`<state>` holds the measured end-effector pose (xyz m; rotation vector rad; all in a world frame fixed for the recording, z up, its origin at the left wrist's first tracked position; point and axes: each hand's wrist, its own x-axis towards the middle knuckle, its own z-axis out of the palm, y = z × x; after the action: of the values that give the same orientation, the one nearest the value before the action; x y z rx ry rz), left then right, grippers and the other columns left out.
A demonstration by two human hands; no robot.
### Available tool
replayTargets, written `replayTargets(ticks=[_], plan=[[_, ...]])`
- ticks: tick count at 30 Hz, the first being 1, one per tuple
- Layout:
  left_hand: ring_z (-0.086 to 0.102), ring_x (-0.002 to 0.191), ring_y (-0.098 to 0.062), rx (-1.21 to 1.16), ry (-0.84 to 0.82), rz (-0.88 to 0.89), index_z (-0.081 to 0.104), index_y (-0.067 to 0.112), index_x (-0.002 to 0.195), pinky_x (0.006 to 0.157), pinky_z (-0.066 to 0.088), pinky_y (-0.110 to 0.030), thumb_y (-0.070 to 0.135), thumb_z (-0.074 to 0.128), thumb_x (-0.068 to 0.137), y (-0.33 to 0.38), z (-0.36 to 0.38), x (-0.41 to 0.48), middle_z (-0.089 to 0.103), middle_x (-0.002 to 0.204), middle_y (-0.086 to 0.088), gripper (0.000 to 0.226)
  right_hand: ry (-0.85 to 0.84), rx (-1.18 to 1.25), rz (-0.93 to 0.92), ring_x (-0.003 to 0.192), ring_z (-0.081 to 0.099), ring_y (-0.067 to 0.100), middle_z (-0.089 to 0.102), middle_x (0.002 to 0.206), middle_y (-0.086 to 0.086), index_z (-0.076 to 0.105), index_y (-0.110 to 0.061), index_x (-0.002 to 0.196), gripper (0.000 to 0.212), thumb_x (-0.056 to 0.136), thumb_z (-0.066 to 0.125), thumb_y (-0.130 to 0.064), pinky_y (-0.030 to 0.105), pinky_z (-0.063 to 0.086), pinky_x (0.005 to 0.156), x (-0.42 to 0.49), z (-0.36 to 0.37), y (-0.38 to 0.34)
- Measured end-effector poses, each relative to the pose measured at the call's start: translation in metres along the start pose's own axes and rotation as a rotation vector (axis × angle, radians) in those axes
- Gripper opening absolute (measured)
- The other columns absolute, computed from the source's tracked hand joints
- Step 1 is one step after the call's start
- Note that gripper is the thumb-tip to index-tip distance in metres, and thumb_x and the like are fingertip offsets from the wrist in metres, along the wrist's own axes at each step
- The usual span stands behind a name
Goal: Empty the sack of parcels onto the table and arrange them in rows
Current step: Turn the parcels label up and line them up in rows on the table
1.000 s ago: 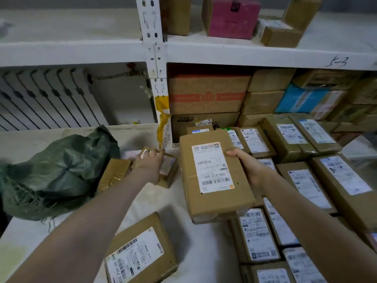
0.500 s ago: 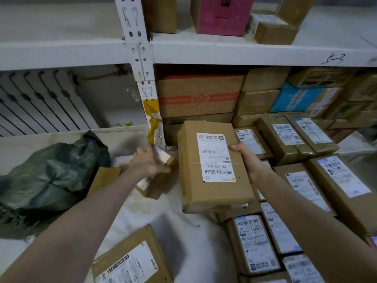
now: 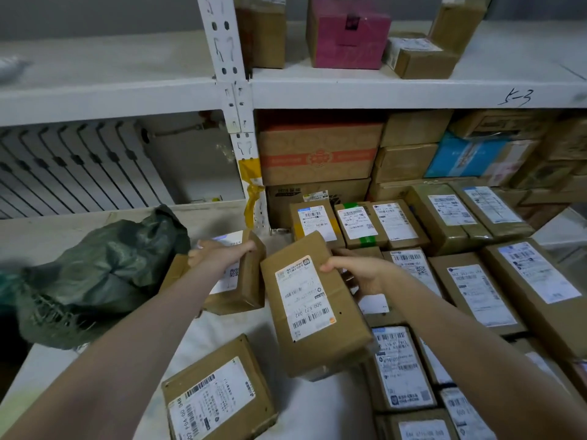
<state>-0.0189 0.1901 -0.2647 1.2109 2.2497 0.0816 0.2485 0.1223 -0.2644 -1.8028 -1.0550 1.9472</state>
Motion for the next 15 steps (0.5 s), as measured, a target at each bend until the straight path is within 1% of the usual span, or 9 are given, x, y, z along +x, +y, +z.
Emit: replayTargets(ticks=[2, 4, 6, 8, 9, 10, 12, 14, 15], plan=[[0.029, 0.137, -0.037, -0.024, 0.02, -0.014, 0.015, 0.01, 0.152, 0.106, 0.035, -0.044, 0.084, 0.062, 0.054, -0.007, -0.004, -0.002, 0.03, 0.148, -0.016, 0.131, -0.001, 0.025, 0.009, 0.11, 0.055, 0.027, 0.059, 0.121, 0.009, 0.048, -0.022, 0.131, 0.064, 0.076, 0.075, -0.037, 0.049, 0.047, 0.09, 0.001, 0.011, 0.003], [0.031, 0.135, -0.037, -0.032, 0.033, -0.009, 0.017, 0.01, 0.15, 0.104, 0.036, -0.043, 0.084, 0.062, 0.054, -0.014, -0.009, -0.004, 0.032, 0.145, -0.017, 0.13, 0.047, 0.085, -0.029, 0.105, 0.059, 0.025, 0.063, 0.116, 0.007, 0.048, -0.019, 0.132, 0.062, 0.078, 0.074, -0.034, 0.042, 0.05, 0.084, 0.003, 0.023, 0.005], [0.033, 0.134, -0.036, -0.054, 0.041, 0.006, 0.018, 0.011, 0.15, 0.103, 0.038, -0.042, 0.085, 0.063, 0.052, -0.016, -0.012, -0.01, 0.033, 0.144, -0.017, 0.13, 0.14, 0.112, -0.098, 0.107, 0.058, 0.024, 0.061, 0.118, 0.005, 0.044, -0.021, 0.135, 0.07, 0.074, 0.077, -0.033, 0.044, 0.051, 0.091, 0.008, 0.033, 0.009], [0.036, 0.132, -0.035, -0.1, 0.025, 0.005, 0.019, 0.013, 0.15, 0.103, 0.042, -0.042, 0.088, 0.063, 0.042, -0.018, -0.011, -0.016, 0.032, 0.144, -0.017, 0.139, 0.249, 0.057, -0.188, 0.11, 0.055, 0.023, 0.057, 0.121, 0.002, 0.042, -0.024, 0.135, 0.074, 0.072, 0.08, -0.031, 0.042, 0.049, 0.094, 0.011, 0.04, 0.011], [0.037, 0.132, -0.035, -0.117, 0.008, 0.002, 0.019, 0.013, 0.15, 0.103, 0.043, -0.043, 0.088, 0.063, 0.036, -0.019, -0.01, -0.019, 0.031, 0.145, -0.016, 0.144, 0.308, -0.005, -0.235, 0.111, 0.056, 0.022, 0.058, 0.121, 0.002, 0.045, -0.023, 0.135, 0.072, 0.072, 0.079, -0.031, 0.04, 0.049, 0.094, 0.011, 0.044, 0.012], [0.036, 0.133, -0.035, -0.131, -0.006, 0.005, 0.018, 0.014, 0.15, 0.103, 0.043, -0.045, 0.088, 0.064, 0.035, -0.021, -0.008, -0.02, 0.029, 0.147, -0.015, 0.144, 0.379, -0.093, -0.295, 0.111, 0.058, 0.022, 0.061, 0.121, 0.003, 0.05, -0.019, 0.132, 0.065, 0.074, 0.079, -0.03, 0.036, 0.049, 0.092, 0.011, 0.049, 0.012], [0.034, 0.135, -0.035, -0.141, -0.024, 0.026, 0.018, 0.014, 0.151, 0.105, 0.041, -0.046, 0.084, 0.067, 0.044, -0.024, -0.003, -0.024, 0.027, 0.15, -0.014, 0.136, 0.546, -0.388, -0.455, 0.111, 0.06, 0.023, 0.064, 0.121, 0.006, 0.057, -0.012, 0.126, 0.049, 0.08, 0.074, -0.019, 0.033, 0.051, 0.089, 0.013, 0.057, 0.015], [0.035, 0.135, -0.034, -0.13, -0.03, 0.038, 0.022, 0.014, 0.149, 0.106, 0.041, -0.044, 0.081, 0.067, 0.051, -0.026, 0.002, -0.03, 0.03, 0.149, -0.013, 0.127, 0.637, -0.75, -0.532, 0.114, 0.057, 0.026, 0.055, 0.131, 0.008, 0.055, -0.013, 0.129, 0.046, 0.085, 0.066, -0.006, 0.034, 0.052, 0.088, 0.015, 0.064, 0.02], [0.033, 0.136, -0.034, -0.127, -0.031, 0.038, 0.024, 0.014, 0.149, 0.106, 0.04, -0.043, 0.08, 0.068, 0.055, -0.027, 0.004, -0.033, 0.03, 0.149, -0.013, 0.123, 0.649, -0.893, -0.535, 0.115, 0.054, 0.026, 0.048, 0.136, 0.006, 0.053, -0.015, 0.13, 0.046, 0.086, 0.063, -0.005, 0.035, 0.054, 0.085, 0.016, 0.067, 0.023]])
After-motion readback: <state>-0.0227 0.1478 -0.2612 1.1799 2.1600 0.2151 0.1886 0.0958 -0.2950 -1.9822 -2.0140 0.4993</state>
